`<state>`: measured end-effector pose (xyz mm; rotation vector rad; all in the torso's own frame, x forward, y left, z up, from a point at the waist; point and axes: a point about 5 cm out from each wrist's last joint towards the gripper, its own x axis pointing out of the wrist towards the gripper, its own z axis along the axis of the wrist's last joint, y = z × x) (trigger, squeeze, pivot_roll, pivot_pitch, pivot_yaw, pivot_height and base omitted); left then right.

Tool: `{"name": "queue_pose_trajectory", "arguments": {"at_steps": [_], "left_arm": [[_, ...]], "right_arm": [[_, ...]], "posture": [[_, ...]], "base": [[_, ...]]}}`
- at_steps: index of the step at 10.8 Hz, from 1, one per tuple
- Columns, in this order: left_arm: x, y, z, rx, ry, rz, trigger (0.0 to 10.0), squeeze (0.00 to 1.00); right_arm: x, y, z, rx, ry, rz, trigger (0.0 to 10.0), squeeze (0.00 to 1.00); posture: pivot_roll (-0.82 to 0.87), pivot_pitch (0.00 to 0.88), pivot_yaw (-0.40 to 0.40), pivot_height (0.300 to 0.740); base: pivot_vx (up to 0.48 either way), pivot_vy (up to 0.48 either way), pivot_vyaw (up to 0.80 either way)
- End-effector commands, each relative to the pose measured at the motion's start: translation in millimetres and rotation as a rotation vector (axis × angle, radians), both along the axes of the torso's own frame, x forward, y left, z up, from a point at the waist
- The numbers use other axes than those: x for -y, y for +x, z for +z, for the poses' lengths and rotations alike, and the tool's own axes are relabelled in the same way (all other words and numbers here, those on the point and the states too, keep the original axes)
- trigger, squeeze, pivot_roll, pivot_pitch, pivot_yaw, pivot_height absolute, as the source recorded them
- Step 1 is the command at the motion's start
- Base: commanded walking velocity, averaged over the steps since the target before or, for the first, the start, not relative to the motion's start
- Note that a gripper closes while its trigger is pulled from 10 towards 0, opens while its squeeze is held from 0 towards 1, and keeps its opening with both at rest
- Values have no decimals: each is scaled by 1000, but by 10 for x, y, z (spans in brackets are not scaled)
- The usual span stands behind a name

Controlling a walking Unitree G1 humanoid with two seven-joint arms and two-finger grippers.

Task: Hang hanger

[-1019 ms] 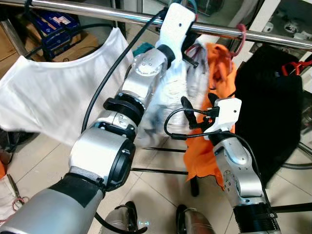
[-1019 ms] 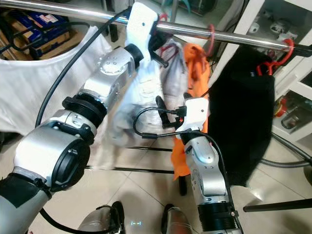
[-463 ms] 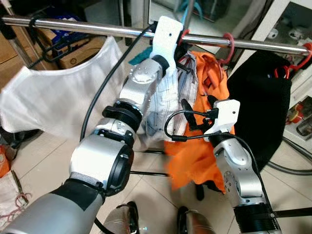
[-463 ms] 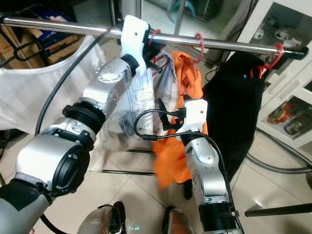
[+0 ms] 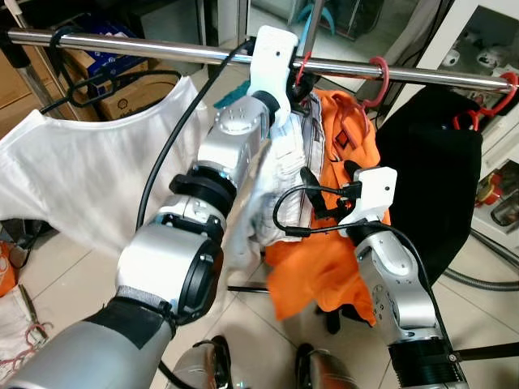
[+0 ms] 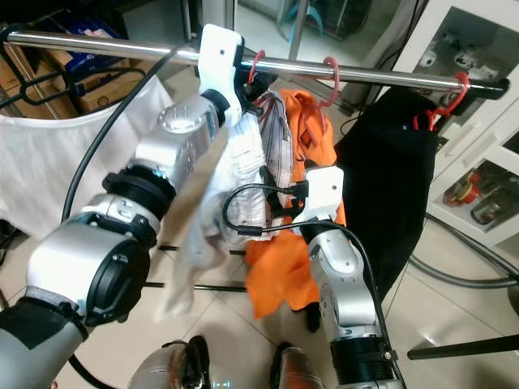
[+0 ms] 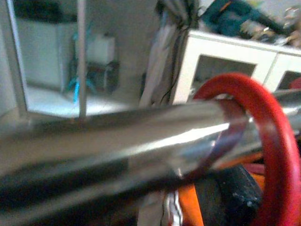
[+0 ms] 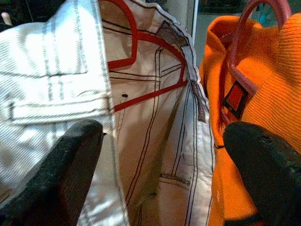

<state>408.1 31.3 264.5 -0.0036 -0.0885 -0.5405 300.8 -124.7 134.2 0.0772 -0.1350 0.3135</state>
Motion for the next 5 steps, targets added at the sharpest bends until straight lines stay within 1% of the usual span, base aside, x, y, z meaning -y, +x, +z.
{"name": "queue_pose_trajectory", "arguments": {"at_steps": [1, 2, 3, 4, 5], "left_arm": [[-16, 16, -98, -66, 21, 38, 10000, 1000], [-41, 18, -153, -61, 56, 63, 10000, 1000], [-23, 0, -130, 11, 110, 60, 10000, 1000], [7, -18, -102, 46, 140, 49, 10000, 1000], [34, -26, -112, 18, 122, 37, 10000, 1000]], "right_arm": [[4, -11, -34, -8, -13, 9, 10000, 0], [-4, -12, -35, -10, -14, 12, 10000, 0], [-7, -13, -39, -12, -14, 14, 10000, 0], [-11, -13, -49, -16, -15, 16, 10000, 0], [-16, -12, -55, -18, -14, 18, 10000, 0]], "posture": [[-163, 136, -57, 740], [-162, 141, -58, 740], [-162, 141, -58, 740], [-162, 141, -58, 740], [-162, 141, -58, 740]], "base": [[0, 0, 0], [0, 0, 0], [0, 0, 0], [0, 0, 0], [0, 0, 0]]}}
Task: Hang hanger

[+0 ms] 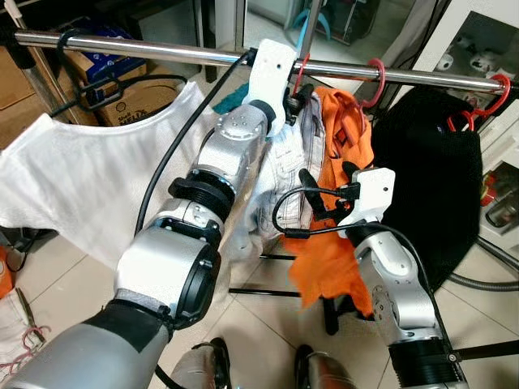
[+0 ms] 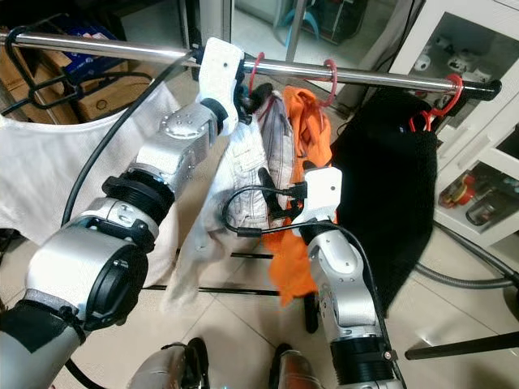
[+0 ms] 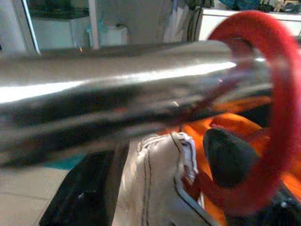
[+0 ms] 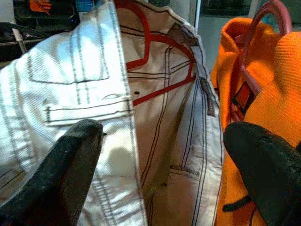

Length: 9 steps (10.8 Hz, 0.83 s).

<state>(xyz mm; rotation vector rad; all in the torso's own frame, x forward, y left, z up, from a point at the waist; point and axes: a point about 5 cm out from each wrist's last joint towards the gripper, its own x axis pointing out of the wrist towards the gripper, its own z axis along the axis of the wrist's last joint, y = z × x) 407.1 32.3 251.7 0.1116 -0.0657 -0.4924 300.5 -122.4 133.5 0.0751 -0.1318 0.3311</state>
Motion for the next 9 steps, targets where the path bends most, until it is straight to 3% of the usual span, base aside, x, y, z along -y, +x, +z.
{"name": "queue_pose_trajectory", "arguments": {"at_steps": [1, 2, 3, 5, 6, 7, 9], "left_arm": [[58, -22, 1, -16, -16, -24, 10000, 1000], [121, -52, -33, -45, -42, -48, 10000, 894], [167, -76, -46, -61, -74, -73, 10000, 0], [220, -111, -41, -61, -96, -122, 10000, 0], [227, -132, -52, -33, -66, -107, 0, 0], [216, -132, -48, -4, -32, -91, 0, 0], [201, -127, -66, -29, -57, -99, 0, 0]], "right_arm": [[3, -10, -47, -17, -10, 2, 10000, 0], [-1, -15, -52, -20, -10, 4, 10000, 0], [-4, -15, -53, -22, -10, 4, 10000, 0], [-4, -13, -51, -21, -10, 4, 10000, 0], [-1, -14, -53, -22, -11, 4, 10000, 0], [-1, -16, -55, -23, -12, 4, 10000, 0], [-9, -7, -56, -24, -11, 5, 10000, 0]], "posture": [[-155, 149, -60, 740], [-155, 151, -59, 740], [-155, 152, -60, 740], [-155, 153, -60, 740], [-155, 155, -61, 740], [-155, 155, -61, 740], [-153, 156, -60, 740]], "base": [[0, 0, 0], [0, 0, 0], [0, 0, 0], [0, 0, 0], [0, 0, 0], [0, 0, 0], [0, 0, 0]]}}
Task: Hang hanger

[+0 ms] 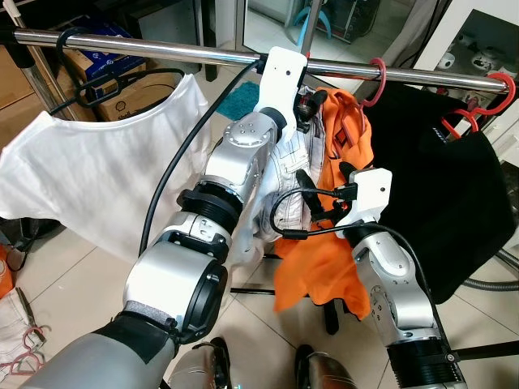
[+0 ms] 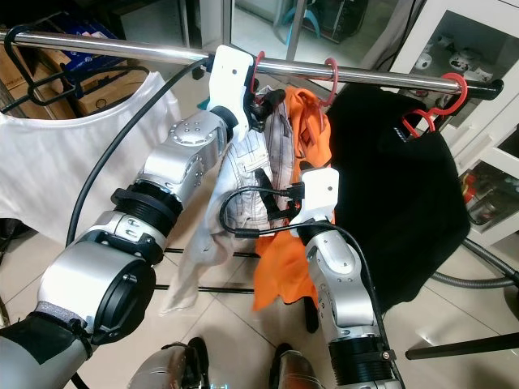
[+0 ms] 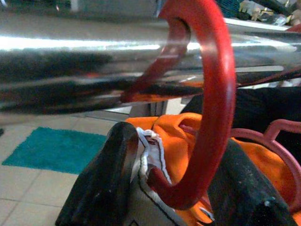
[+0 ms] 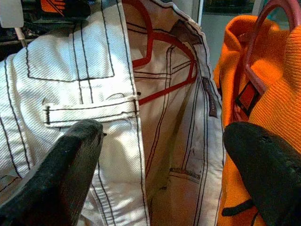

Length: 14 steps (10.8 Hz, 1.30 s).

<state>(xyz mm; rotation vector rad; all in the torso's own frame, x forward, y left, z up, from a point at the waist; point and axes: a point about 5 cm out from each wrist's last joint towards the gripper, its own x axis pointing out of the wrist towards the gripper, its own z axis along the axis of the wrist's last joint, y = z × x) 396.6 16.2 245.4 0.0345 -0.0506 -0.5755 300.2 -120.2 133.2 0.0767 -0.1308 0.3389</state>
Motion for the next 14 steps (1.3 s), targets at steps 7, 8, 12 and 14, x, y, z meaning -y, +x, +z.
{"name": "queue_pose_trajectory", "arguments": {"at_steps": [7, 8, 12, 14], "left_arm": [[58, -43, -106, -12, 52, -26, 0, 0], [65, -53, -117, 7, 76, -20, 0, 0], [36, -67, -27, 83, 91, -1, 0, 0], [122, -184, 123, 195, 91, -14, 0, 0]], "right_arm": [[19, -6, -50, -21, -10, -5, 10000, 0], [20, -3, -46, -19, -8, -6, 10000, 0], [35, -18, 114, 33, 23, 14, 10000, 0], [26, -6, 129, 40, 25, 12, 10000, 0]], "posture": [[-156, 152, -57, 740], [-156, 152, -57, 740], [-158, 156, -58, 740], [-161, 155, -56, 740]], "base": [[0, 0, 0], [0, 0, 0], [0, 0, 0], [0, 0, 0]]}}
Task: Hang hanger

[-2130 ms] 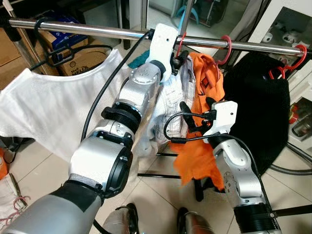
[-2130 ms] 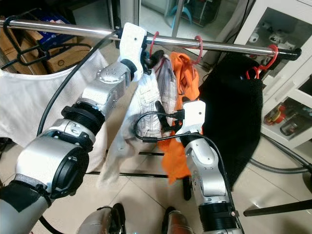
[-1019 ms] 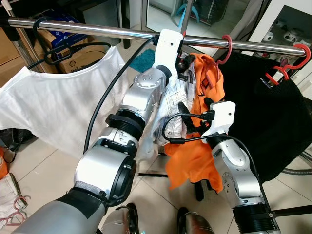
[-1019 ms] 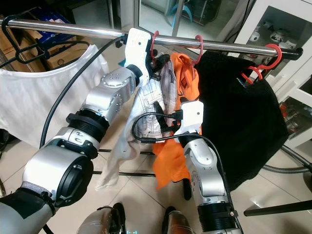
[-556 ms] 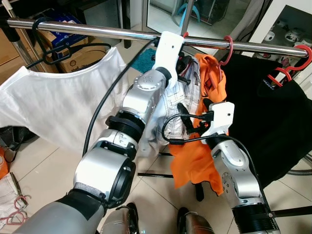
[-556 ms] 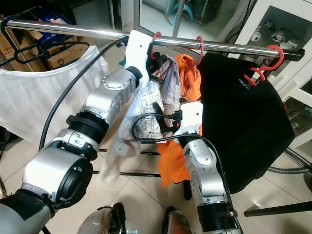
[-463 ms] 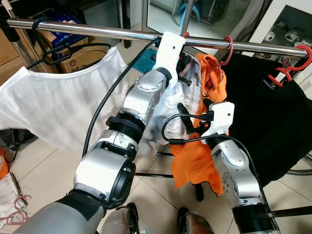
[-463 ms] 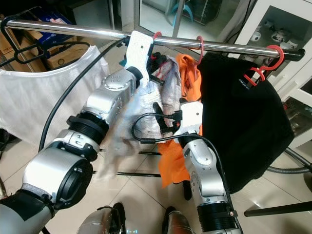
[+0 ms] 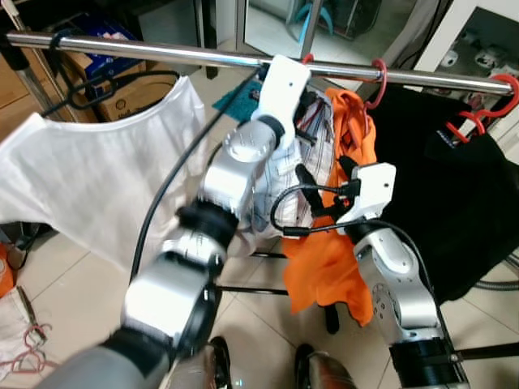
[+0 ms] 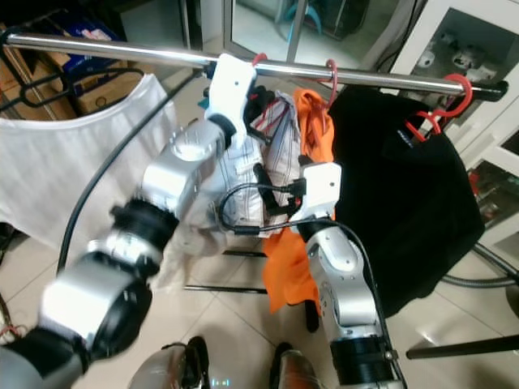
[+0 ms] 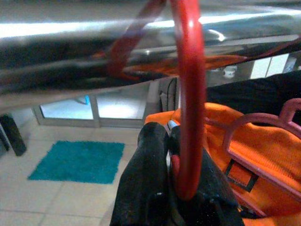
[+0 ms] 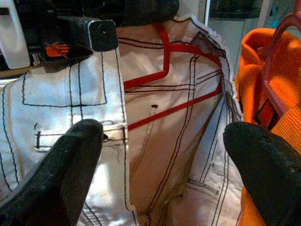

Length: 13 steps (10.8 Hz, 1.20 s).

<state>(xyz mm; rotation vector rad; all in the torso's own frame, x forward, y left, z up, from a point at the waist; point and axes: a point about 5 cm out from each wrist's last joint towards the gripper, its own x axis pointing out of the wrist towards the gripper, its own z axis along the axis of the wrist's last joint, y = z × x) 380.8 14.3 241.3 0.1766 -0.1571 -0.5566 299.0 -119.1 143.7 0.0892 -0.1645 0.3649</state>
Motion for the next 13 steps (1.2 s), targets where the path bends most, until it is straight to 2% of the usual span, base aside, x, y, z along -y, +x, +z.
{"name": "queue_pose_trajectory", "arguments": {"at_steps": [1, 2, 4, 7, 8, 10, 11, 12, 13], "left_arm": [[120, -107, 288, 139, 0, -40, 0, 0], [123, -172, 381, 167, -14, -52, 0, 0], [17, -237, 537, 227, -29, -16, 0, 0], [-9, -351, 561, 202, -71, -31, 0, 0], [-30, -418, 498, 162, -79, -42, 0, 0], [-108, -430, 120, -27, -117, 1, 0, 0], [-186, -437, 61, -34, -144, 72, 0, 0], [-321, -449, 89, 14, -220, 166, 0, 0], [-349, -487, 100, 38, -224, 168, 0, 0]], "right_arm": [[42, -7, 2, 0, 7, -14, 10000, 0], [35, -17, -18, -7, 5, -11, 10000, 0], [28, -17, -36, -16, 5, -10, 10000, 0], [43, -15, -49, -19, -3, -9, 10000, 0], [61, -14, -58, -21, -7, -13, 10000, 0], [65, -25, -80, -27, -11, -13, 10000, 0], [68, -26, -82, -28, -12, -14, 10000, 0], [68, -30, -89, -31, -11, -14, 10000, 0], [67, -32, -97, -33, -12, -13, 10000, 0]], "posture": [[-159, 157, -60, 740], [-159, 157, -60, 740], [-151, 155, -63, 740], [-156, 146, -64, 740], [-156, 146, -64, 740], [-156, 146, -64, 740], [-153, 151, -65, 740], [-153, 151, -65, 740], [-150, 155, -67, 740]], "base": [[0, 0, 0], [0, 0, 0], [0, 0, 0], [0, 0, 0], [0, 0, 0], [0, 0, 0], [0, 0, 0], [0, 0, 0], [0, 0, 0]]}}
